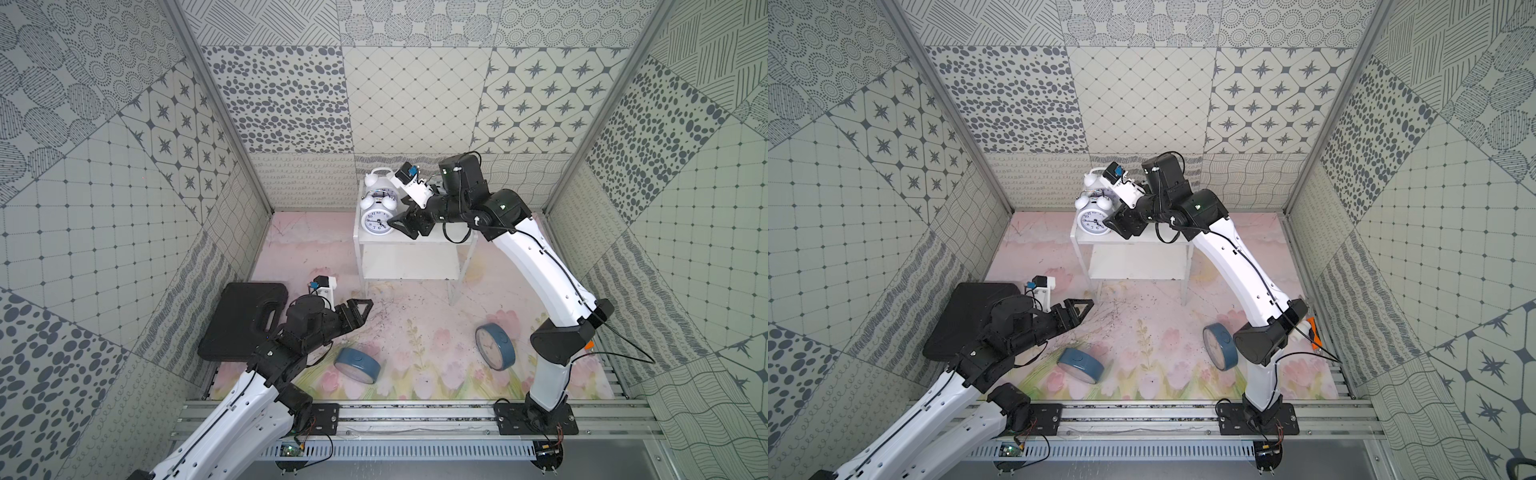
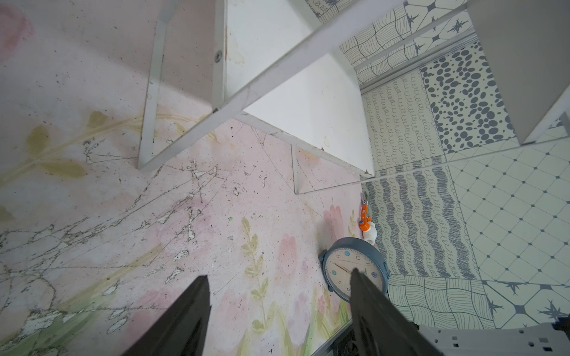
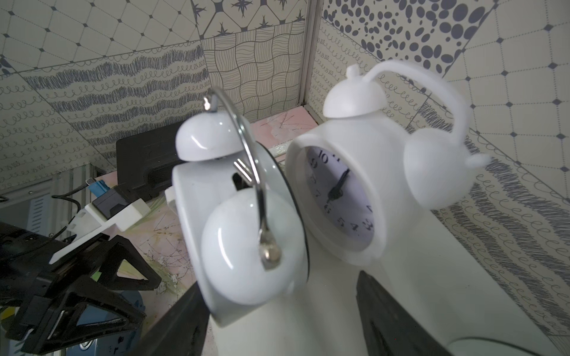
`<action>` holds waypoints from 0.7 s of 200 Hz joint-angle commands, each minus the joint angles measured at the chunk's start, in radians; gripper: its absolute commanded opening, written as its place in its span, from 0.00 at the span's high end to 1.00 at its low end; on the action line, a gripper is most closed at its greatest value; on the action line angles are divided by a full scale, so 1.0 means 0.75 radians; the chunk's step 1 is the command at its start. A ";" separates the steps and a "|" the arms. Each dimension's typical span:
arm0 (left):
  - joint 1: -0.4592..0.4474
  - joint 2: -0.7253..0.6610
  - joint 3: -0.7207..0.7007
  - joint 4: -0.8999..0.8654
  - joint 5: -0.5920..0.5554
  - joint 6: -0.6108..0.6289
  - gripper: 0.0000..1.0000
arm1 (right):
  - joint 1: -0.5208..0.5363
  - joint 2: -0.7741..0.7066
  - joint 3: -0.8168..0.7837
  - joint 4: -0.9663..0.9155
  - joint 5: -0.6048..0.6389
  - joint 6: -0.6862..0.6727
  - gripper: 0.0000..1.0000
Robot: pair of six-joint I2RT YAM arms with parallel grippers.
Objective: Place the alarm clocks on the shelf by style
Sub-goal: Place the alarm on the shelf.
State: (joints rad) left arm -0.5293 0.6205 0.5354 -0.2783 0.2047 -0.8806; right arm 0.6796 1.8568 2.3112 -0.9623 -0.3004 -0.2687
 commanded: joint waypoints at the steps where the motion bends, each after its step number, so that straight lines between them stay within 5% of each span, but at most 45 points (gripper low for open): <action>1: 0.004 -0.010 -0.006 0.058 0.026 0.020 0.25 | -0.010 -0.066 -0.033 0.111 0.044 0.029 0.21; 57: 0.005 -0.018 -0.012 0.050 0.029 0.012 0.25 | -0.007 -0.116 -0.085 0.146 0.030 0.045 0.21; 88: 0.004 -0.010 0.010 0.009 0.022 0.017 0.24 | 0.011 -0.242 -0.177 0.211 0.155 0.079 0.20; 140: 0.004 0.010 0.046 -0.032 0.046 0.043 0.25 | 0.043 -0.594 -0.587 0.283 0.351 0.213 0.18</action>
State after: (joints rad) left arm -0.5293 0.6182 0.5449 -0.2813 0.2153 -0.8806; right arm 0.6922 1.5257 1.9919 -0.8185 -0.1291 -0.1833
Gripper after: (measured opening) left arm 0.754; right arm 0.823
